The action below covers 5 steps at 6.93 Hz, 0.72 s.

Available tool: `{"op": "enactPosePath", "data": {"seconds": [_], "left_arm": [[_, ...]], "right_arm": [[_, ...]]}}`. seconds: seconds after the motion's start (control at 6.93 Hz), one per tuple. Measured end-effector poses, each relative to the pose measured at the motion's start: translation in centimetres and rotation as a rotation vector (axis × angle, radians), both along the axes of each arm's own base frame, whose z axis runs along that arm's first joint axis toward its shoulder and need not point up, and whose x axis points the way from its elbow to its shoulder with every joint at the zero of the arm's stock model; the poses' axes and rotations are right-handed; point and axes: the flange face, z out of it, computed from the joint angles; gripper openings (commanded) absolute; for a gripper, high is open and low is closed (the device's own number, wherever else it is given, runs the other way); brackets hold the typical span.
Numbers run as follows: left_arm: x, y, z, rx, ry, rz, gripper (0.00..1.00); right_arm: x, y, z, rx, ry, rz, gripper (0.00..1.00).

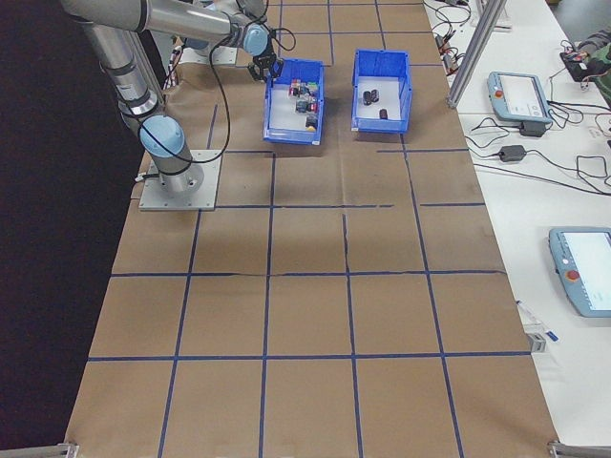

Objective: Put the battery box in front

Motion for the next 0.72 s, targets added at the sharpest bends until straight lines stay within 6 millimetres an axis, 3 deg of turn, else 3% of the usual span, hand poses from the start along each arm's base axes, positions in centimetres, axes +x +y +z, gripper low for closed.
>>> {"op": "enactPosePath", "data": {"seconds": [0.14, 0.29, 0.43, 0.72], "left_arm": [[0.39, -0.11, 0.13, -0.016, -0.045, 0.007, 0.99], [0.58, -0.23, 0.27, -0.031, -0.068, 0.017, 0.99], [0.65, -0.30, 0.34, -0.040, -0.077, 0.022, 0.99], [0.64, -0.39, 0.20, -0.040, -0.077, 0.018, 0.99]], "right_arm": [[-0.15, 0.40, -0.40, 0.009, 0.007, 0.016, 0.16], [-0.42, 0.80, -0.79, 0.019, 0.015, 0.034, 0.91], [-0.55, 1.02, -1.08, 0.025, 0.015, 0.040, 1.00], [-0.52, 0.82, -0.51, 0.013, -0.001, 0.031, 1.00]]}}
